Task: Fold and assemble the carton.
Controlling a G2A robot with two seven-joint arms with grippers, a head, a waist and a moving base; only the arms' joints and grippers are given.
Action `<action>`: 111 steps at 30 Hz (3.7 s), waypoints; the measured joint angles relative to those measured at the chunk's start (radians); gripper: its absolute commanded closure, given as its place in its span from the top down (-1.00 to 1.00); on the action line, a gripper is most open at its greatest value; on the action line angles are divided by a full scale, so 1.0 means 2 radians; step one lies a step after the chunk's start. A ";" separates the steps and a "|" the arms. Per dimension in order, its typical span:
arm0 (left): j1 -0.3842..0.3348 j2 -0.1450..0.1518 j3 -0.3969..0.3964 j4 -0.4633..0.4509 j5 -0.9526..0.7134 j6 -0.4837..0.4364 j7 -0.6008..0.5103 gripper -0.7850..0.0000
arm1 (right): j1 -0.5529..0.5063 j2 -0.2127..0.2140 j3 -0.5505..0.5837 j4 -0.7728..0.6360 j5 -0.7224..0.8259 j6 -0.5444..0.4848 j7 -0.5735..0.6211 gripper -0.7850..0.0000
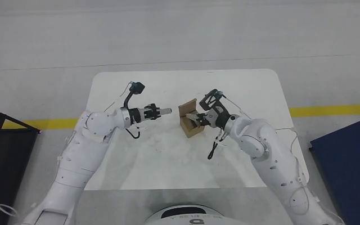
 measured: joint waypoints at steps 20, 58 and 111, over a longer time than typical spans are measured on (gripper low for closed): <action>-0.118 -0.030 0.111 0.107 0.036 0.054 0.020 1.00 | -0.029 0.008 0.015 0.089 -0.079 -0.024 -0.048 1.00; -0.156 -0.056 0.206 0.152 0.045 0.042 -0.052 1.00 | -0.012 0.018 0.017 0.127 -0.054 -0.094 -0.098 1.00; -0.141 -0.049 0.166 0.165 0.027 0.031 -0.025 1.00 | -0.002 0.023 -0.016 0.093 -0.067 -0.104 -0.103 0.15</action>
